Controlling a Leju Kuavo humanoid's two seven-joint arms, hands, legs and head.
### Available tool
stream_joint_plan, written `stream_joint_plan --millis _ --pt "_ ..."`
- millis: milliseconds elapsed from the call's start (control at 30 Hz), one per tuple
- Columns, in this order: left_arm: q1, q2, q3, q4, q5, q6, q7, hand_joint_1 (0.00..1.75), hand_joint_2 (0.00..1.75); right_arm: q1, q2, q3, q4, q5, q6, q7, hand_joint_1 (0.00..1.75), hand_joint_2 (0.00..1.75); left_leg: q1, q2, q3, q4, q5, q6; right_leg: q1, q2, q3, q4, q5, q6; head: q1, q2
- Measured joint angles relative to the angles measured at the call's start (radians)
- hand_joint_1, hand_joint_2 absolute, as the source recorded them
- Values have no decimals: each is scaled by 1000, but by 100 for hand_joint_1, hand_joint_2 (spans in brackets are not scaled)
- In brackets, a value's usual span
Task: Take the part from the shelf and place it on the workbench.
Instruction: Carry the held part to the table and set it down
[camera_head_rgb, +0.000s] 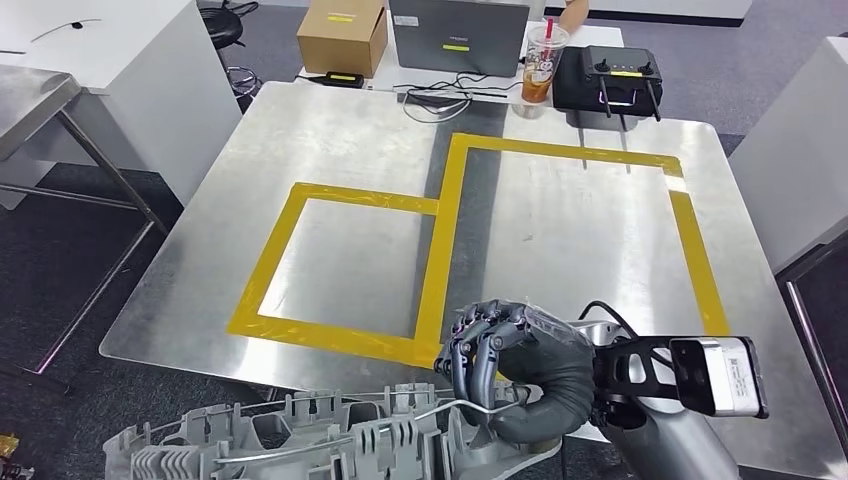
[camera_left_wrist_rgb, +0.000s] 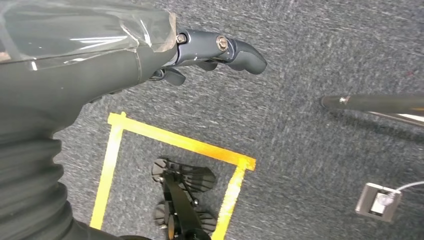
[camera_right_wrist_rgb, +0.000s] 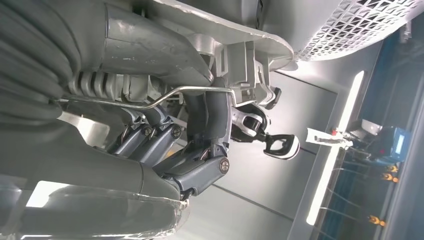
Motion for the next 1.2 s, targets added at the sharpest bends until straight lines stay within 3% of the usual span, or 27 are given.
stream_joint_plan --millis 100,167,200,267,300,333,367,400,467,500,533,667,733,800,833,867,900,967,1033,1133,1200 --pt "-1 0 0 0 0 3 -1 0 175 0 1 -5 -1 4 -1 -2 175 175 2 1 2 6 -16 -16 4 3 15 -26 3 -34 0 0" --pt "-1 -1 -1 0 -1 4 -4 0 175 0 1 -6 -2 5 -1 -4 175 175 7 5 -4 30 -34 -27 1 5 21 -28 -1 -47 -2 0" --pt "-2 -1 -1 -1 -1 4 -5 0 175 0 1 -6 -4 5 -1 -6 175 175 9 6 -24 73 -56 -33 -2 5 26 -29 -4 -53 -3 0" --pt "-2 -1 -1 -1 0 3 -7 0 175 0 2 -7 -7 5 -1 -10 175 175 12 9 -99 211 -114 -43 0 6 31 -28 -10 -61 -6 0" --pt "-1 -1 -1 -1 0 2 -7 0 175 0 3 -7 -9 5 -1 -11 175 175 13 9 -140 278 -135 -45 0 8 33 -28 -12 -63 -6 0" --pt "-1 -2 -1 -1 0 0 -7 0 175 0 4 -7 -9 6 -1 -12 175 175 14 9 -168 315 -136 -46 1 10 34 -28 -14 -64 -6 0" --pt "-1 -2 -1 -1 1 -2 -8 0 175 0 6 -7 -10 9 -2 -12 175 175 14 9 -177 311 -116 -46 1 13 38 -28 -16 -65 -6 0" --pt "-1 -2 -1 -2 1 -4 -8 0 175 0 7 -7 -12 12 -4 -12 175 175 14 9 -164 266 -78 -43 1 17 42 -28 -18 -64 -6 0" --pt "-1 -3 0 -6 3 -8 -8 0 175 -1 9 -7 -19 24 -13 -12 175 175 12 4 -104 119 5 -33 4 26 51 -28 -24 -60 -6 0" --pt "-1 -3 0 -9 4 -10 -9 0 175 -2 11 -8 -23 33 -20 -12 175 175 10 1 -80 62 27 -28 5 30 53 -28 -26 -57 -6 0" --pt "-1 -3 0 -11 5 -11 -9 0 175 -3 12 -9 -27 42 -29 -13 175 175 8 -1 -66 31 35 -23 7 33 53 -28 -28 -52 -6 0" --pt "-1 -5 0 -18 14 -15 -12 0 175 -2 12 -24 -46 88 -75 -13 175 175 6 5 -48 4 39 -2 6 32 46 -19 -38 -34 -5 0" --pt "-1 -6 -1 -21 17 -17 -14 0 175 2 11 -39 -57 122 -109 -14 175 175 9 10 -37 -10 46 9 8 22 5 66 -78 -38 -3 0" --pt "-1 -7 -1 -23 19 -18 -16 0 175 16 11 -59 -63 181 -154 -20 175 175 7 15 -36 -11 46 14 9 17 -65 205 -130 -43 -3 0" --pt "-1 -7 -1 -24 19 -18 -16 0 175 25 10 -72 -64 216 -176 -26 175 175 6 17 -36 -11 45 15 9 16 -90 250 -142 -40 -3 0" --pt "-1 -8 -1 -24 20 -18 -17 0 175 35 10 -87 -65 254 -195 -32 175 175 6 18 -35 -11 44 15 8 15 -97 258 -137 -34 -3 0" --pt "-1 -9 -1 -24 21 -18 -17 0 175 43 9 -103 -65 286 -211 -36 175 175 5 20 -34 -10 42 14 7 12 -82 222 -117 -25 -2 0" --pt "0 -10 -1 -24 27 -17 -16 0 175 52 9 -141 -65 341 -236 -35 175 175 3 23 -33 -4 36 8 7 -8 -12 73 -59 -12 -1 0" --pt "0 -11 0 -25 36 -15 -14 0 175 54 12 -175 -65 417 -269 -22 175 175 -3 28 -34 5 27 -1 10 -22 37 -24 -25 -21 -2 0" --pt "2 -11 1 -30 49 -16 -7 0 175 52 13 -210 -66 590 -329 31 175 175 -2 35 -35 10 20 -13 11 -14 44 -35 -19 -41 -3 0" --pt "2 -11 1 -33 54 -19 -4 0 175 42 8 -225 -60 735 -369 80 175 175 3 33 -52 49 -6 -24 5 -9 48 -38 -17 -51 -6 0"
